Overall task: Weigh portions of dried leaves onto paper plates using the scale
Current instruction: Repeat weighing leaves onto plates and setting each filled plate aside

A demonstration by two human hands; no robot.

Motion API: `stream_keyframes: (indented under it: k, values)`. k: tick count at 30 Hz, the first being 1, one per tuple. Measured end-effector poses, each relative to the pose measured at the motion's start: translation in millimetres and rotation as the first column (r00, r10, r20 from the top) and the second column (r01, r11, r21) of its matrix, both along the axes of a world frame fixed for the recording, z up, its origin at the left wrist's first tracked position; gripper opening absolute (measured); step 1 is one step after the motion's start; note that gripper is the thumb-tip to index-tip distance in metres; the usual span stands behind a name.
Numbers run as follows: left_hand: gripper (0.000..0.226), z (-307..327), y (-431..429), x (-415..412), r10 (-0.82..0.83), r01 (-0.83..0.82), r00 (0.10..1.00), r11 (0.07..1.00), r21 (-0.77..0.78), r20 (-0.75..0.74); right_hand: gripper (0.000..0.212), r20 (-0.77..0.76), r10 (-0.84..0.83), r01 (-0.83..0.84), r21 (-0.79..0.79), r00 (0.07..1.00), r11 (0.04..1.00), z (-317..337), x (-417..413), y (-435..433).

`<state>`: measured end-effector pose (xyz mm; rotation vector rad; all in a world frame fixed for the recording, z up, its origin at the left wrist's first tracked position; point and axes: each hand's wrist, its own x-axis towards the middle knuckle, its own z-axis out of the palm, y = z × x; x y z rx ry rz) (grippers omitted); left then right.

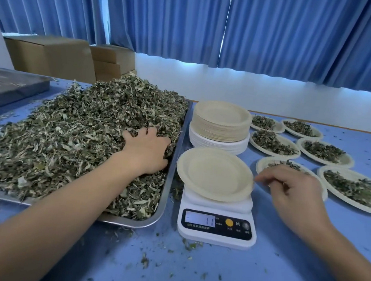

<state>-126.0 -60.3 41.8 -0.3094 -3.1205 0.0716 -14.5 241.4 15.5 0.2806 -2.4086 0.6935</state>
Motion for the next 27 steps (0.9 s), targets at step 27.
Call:
stream_keyframes:
  k: [27]
  values:
    - [0.040, 18.0, -6.8, 6.5, 0.035, 0.057, 0.951, 0.958, 0.282, -0.307, 0.052, 0.322, -0.039, 0.108, -0.200, 0.946, 0.974, -21.8, -1.6, 15.8]
